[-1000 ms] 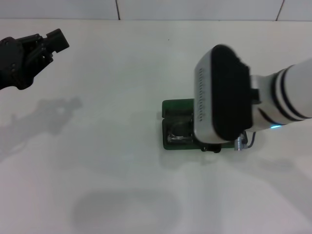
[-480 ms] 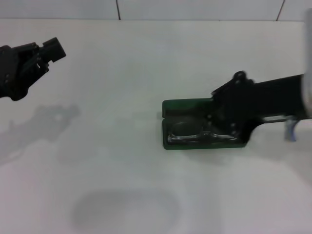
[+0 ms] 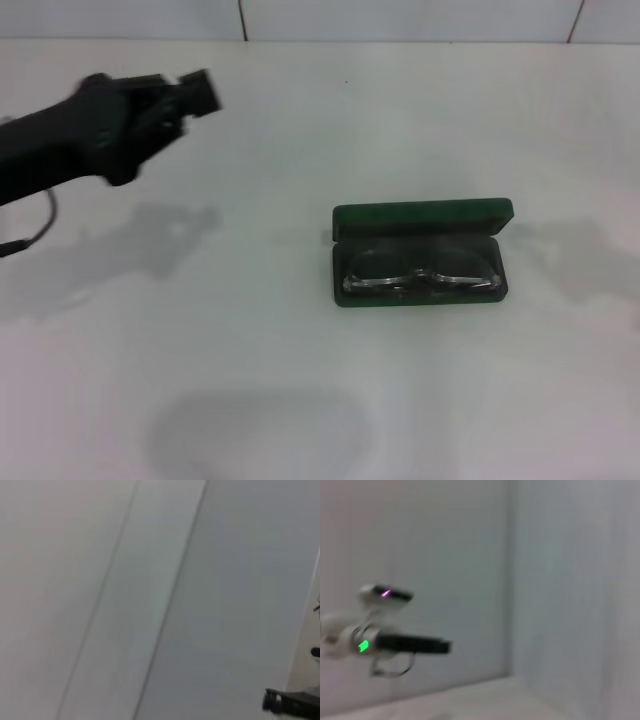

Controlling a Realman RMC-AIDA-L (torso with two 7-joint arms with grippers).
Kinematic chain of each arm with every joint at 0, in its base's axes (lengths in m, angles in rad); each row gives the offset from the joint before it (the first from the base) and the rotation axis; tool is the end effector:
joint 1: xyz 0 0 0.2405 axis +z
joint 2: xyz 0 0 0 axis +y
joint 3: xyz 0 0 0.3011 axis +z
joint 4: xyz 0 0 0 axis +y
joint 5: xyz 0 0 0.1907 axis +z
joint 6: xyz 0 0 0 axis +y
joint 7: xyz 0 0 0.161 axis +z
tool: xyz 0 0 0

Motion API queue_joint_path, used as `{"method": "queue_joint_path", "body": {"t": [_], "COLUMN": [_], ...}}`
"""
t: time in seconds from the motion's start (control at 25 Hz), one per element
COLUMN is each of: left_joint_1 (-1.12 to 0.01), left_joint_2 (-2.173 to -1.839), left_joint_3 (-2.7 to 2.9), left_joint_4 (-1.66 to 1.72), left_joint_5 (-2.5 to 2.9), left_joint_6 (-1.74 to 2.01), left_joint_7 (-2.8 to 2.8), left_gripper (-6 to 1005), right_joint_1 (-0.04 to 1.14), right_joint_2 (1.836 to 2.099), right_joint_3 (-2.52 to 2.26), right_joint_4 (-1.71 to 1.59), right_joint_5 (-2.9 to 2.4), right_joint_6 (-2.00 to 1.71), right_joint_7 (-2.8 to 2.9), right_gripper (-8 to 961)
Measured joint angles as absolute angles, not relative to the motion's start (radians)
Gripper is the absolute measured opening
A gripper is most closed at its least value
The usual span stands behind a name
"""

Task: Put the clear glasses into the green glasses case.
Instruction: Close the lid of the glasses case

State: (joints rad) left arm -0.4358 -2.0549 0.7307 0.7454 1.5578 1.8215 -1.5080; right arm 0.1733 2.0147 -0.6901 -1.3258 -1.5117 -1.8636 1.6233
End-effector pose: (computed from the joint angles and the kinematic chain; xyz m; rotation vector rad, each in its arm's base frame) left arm -0.2398 0.3162 0.0257 -2.5786 -0.5469 -1.3100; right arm 0.2600 0.2578 0.1105 -2.5101 0.2546 0.8985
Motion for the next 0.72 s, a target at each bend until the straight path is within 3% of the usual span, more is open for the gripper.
{"method": "queue_joint_path", "body": {"t": [0.36,0.72], "left_joint_1": [-0.582,-0.706], "left_joint_2": [-2.085,-2.093], "left_joint_3": [0.883,1.075], "left_joint_4": [0.702,0.576], "left_joint_5": [1.683,1.683], "left_joint_6": [1.662,1.469], "left_joint_7": [-1.551,-1.548], "left_gripper": [95,95], "right_joint_1": [0.165,0.125], "right_joint_2": [1.963,1.968], "right_joint_3": [-0.356,-0.34], "right_joint_4": [-0.89,-0.763], "right_joint_5": [-1.564,-1.651], "right_joint_6": [-2.039,-2.041], "right_joint_7": [1.36,1.244], "right_gripper": [123,279]}}
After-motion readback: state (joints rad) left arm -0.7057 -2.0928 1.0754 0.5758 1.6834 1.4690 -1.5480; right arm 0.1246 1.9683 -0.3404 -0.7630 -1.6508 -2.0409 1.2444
